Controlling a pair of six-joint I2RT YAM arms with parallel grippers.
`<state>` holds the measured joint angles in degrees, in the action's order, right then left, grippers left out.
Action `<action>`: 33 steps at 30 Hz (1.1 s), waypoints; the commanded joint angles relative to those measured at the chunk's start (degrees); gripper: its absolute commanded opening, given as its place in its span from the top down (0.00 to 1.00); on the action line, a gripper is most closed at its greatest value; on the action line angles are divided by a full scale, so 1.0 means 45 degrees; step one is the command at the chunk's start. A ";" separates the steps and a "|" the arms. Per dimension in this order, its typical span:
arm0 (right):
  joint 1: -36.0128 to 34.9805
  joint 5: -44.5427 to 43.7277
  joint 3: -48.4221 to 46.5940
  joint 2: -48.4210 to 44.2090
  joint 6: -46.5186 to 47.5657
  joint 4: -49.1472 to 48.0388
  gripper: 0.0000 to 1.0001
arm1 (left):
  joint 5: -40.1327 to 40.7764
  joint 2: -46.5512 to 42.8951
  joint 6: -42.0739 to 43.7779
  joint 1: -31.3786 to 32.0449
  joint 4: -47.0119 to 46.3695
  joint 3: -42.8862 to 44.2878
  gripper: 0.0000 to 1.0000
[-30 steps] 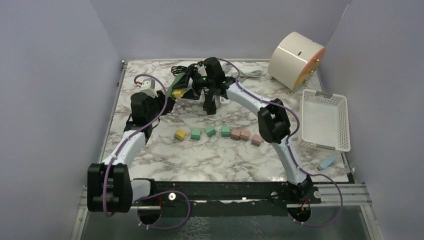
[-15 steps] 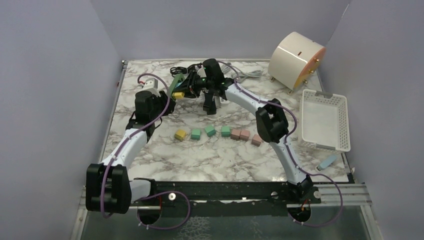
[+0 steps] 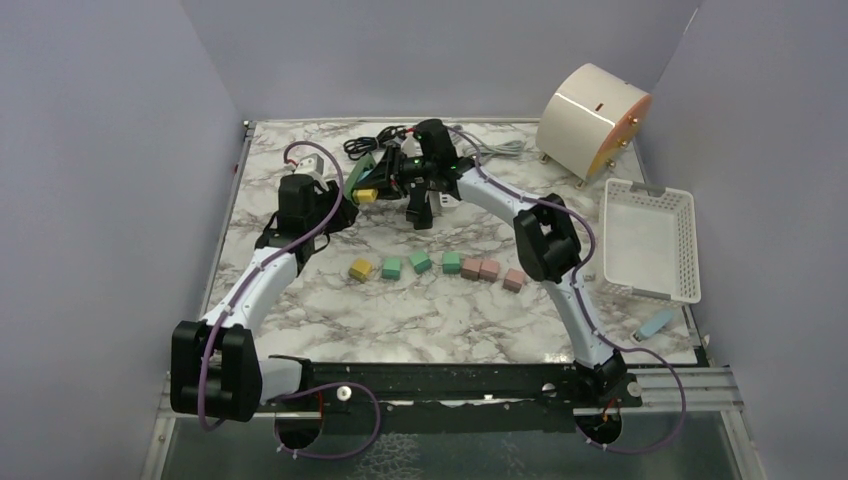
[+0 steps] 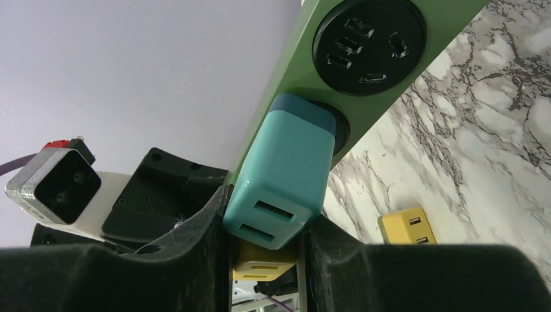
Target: Pull the plug off the socket
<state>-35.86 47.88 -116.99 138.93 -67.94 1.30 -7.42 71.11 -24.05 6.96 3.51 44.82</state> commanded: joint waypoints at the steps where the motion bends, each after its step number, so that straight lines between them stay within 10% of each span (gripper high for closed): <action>1: 0.0514 0.5260 -0.0908 -0.1307 0.1925 0.0888 0.99 | 0.6118 0.0614 0.0049 -0.1215 0.0816 0.0606 1.00; 7: 0.0566 0.1082 -0.0568 -0.2518 0.2913 0.4708 0.99 | 0.7062 0.0920 0.0066 -0.1215 0.1443 0.0918 1.00; 19: 0.0411 0.5092 0.3940 -0.2644 -0.4397 -0.8128 0.99 | 0.7004 0.0883 0.0047 -0.1215 0.1328 0.0902 1.00; 26: 0.0385 0.3977 -0.0585 -0.1981 0.3009 0.2901 0.99 | 0.7009 0.0788 0.0107 -0.1214 0.1293 0.0875 1.00; 33: -0.0078 0.2178 -0.4974 0.0146 0.7897 0.8219 0.99 | 0.5755 -0.0199 0.0080 -0.1249 -0.0293 0.0060 1.00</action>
<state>-34.44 63.20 -133.91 133.49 -50.02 17.78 20.32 75.05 -24.23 1.26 9.74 47.48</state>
